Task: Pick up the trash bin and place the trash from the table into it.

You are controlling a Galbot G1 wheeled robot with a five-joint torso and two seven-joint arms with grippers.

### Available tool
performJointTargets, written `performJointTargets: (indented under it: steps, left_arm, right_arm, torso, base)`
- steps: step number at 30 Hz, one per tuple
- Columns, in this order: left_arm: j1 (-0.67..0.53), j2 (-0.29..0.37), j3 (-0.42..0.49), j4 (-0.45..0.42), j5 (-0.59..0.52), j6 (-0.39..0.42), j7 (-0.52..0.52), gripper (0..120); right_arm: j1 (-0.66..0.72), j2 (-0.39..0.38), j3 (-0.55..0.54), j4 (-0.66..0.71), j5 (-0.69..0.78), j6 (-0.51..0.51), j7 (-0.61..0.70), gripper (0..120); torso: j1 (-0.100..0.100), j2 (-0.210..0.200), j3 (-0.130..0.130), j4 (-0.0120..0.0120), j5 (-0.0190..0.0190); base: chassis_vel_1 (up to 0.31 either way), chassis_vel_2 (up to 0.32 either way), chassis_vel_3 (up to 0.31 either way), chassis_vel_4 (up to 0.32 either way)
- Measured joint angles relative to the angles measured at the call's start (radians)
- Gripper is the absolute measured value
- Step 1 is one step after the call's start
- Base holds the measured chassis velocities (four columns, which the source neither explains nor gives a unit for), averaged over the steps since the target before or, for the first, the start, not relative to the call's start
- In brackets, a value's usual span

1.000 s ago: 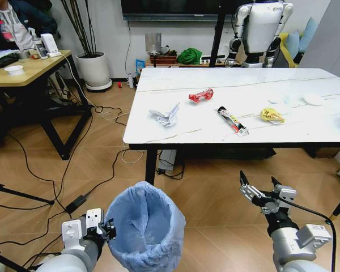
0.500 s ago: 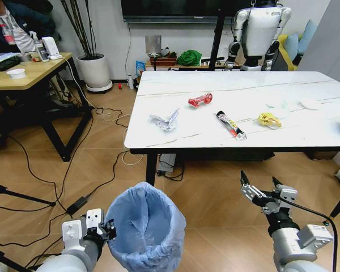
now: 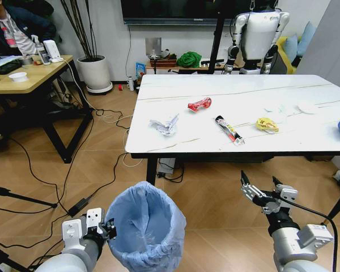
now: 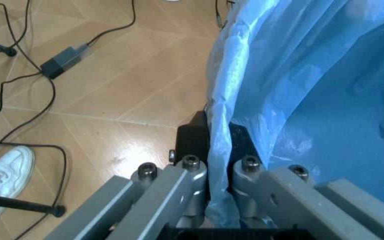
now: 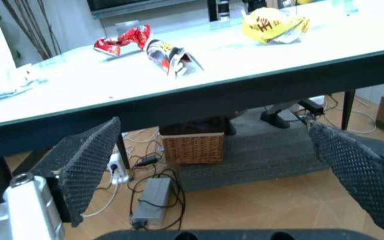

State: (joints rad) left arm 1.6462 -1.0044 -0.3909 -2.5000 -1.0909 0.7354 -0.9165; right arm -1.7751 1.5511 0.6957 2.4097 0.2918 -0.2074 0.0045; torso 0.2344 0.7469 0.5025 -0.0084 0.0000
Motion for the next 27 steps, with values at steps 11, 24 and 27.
performJointTargets:
  steps: [11,24,27]
  left_arm:
    - [0.003,-0.004,0.002,0.000,0.002,0.000,0.000,0]
    - [0.004,-0.006,0.005,0.000,0.004,0.000,0.000,0]
    - [0.004,-0.006,0.006,0.000,0.004,0.000,0.000,0]
  right_arm:
    - [0.000,-0.002,0.000,0.001,0.002,0.000,0.001,100]
    - [0.000,-0.002,0.001,0.011,0.004,-0.002,0.003,100]
    - [0.000,-0.002,0.002,0.011,0.004,-0.003,0.004,100]
  torso:
    - [0.018,0.042,0.024,0.0000,0.0000]
    - [0.043,0.100,0.058,0.0000,0.0000]
    - [0.050,0.117,0.066,0.0000,0.0000]
  base:
    - [0.000,0.000,0.000,0.000]
    - [0.000,0.000,0.000,0.000]
    - [0.000,0.000,0.000,0.000]
